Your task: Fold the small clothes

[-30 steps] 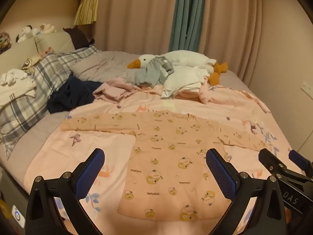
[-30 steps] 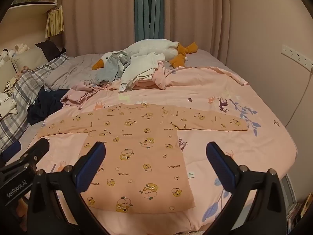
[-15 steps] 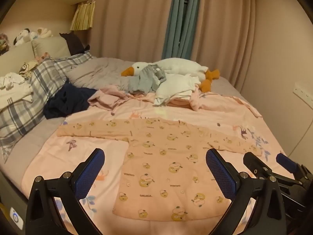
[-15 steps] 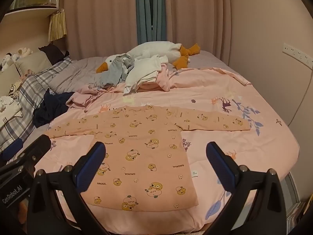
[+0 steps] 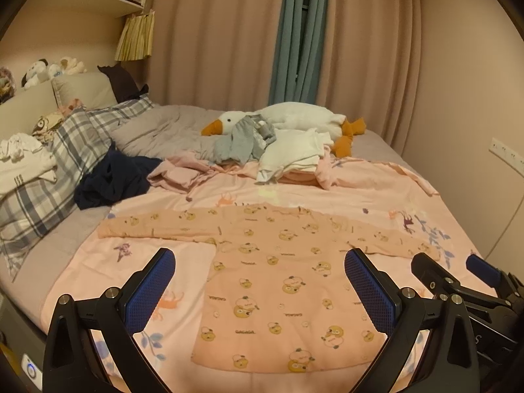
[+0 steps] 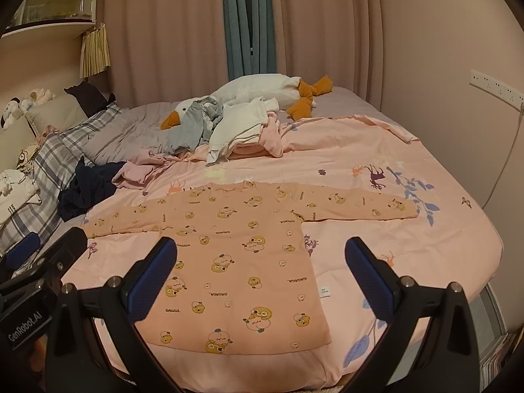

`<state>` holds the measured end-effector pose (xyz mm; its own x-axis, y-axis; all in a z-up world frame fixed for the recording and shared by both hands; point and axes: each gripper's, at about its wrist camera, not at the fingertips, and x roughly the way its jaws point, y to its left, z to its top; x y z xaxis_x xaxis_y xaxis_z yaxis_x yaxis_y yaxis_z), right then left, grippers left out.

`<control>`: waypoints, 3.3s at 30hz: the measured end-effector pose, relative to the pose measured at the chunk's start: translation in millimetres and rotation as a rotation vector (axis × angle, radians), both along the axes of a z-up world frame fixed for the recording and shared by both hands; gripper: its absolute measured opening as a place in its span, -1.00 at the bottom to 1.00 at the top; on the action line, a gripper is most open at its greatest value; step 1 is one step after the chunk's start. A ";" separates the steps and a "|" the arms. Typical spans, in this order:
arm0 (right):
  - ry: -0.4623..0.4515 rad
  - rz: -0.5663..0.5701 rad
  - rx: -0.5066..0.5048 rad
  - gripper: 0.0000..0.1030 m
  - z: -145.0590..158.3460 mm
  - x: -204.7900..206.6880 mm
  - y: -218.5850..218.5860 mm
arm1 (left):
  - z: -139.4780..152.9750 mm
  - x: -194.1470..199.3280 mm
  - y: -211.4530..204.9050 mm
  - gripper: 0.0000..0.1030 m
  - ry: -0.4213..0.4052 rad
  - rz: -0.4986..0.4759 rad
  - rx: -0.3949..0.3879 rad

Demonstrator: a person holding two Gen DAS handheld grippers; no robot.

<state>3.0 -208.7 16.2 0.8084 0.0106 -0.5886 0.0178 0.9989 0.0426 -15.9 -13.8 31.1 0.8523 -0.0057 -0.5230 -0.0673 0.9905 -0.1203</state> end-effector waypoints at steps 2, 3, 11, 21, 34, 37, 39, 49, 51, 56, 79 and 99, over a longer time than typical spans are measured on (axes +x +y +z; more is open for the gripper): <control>-0.001 0.000 -0.005 1.00 0.9 0.6 0.1 | 0.0 0.8 -0.1 0.99 0.001 -0.003 -0.008; -0.001 0.001 -0.004 1.00 1.3 0.8 0.0 | -0.2 1.3 -0.1 0.99 0.003 -0.003 -0.009; 0.001 0.002 -0.003 1.00 4.2 3.2 1.4 | -0.5 2.1 1.2 0.99 -0.002 0.012 0.007; 0.006 -0.007 -0.006 1.00 4.4 6.7 -1.7 | -2.6 3.3 5.6 0.99 0.000 0.041 0.011; -0.007 -0.030 -0.009 1.00 5.9 6.8 -6.0 | -3.3 3.0 10.0 0.99 -0.003 0.062 0.012; -0.013 -0.039 -0.007 1.00 6.3 7.2 -7.8 | -3.4 3.3 9.1 0.99 -0.005 0.059 0.009; -0.009 -0.035 -0.005 1.00 5.5 7.6 -8.3 | -3.4 3.2 9.3 0.99 -0.004 0.058 0.010; -0.003 -0.035 -0.004 1.00 3.1 8.3 -8.9 | -4.2 3.0 9.2 0.99 0.000 0.059 0.019; -0.001 -0.038 -0.005 1.00 1.7 8.2 -8.5 | -5.1 2.5 8.4 0.99 -0.001 0.059 0.032; 0.006 -0.041 -0.013 0.99 -0.9 10.0 -8.9 | -6.6 3.1 9.7 0.99 0.004 0.050 0.031; 0.003 -0.055 -0.009 0.99 0.5 11.3 -12.9 | -5.3 5.1 7.7 0.99 0.013 0.058 0.043; 0.005 -0.054 -0.011 0.99 2.2 11.2 -11.3 | -5.1 8.8 7.4 0.99 0.020 0.056 0.039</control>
<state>14.3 -220.0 18.4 0.8048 -0.0396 -0.5923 0.0719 0.9969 0.0311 -7.1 -6.3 26.0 0.8401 0.0628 -0.5387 -0.1251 0.9889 -0.0799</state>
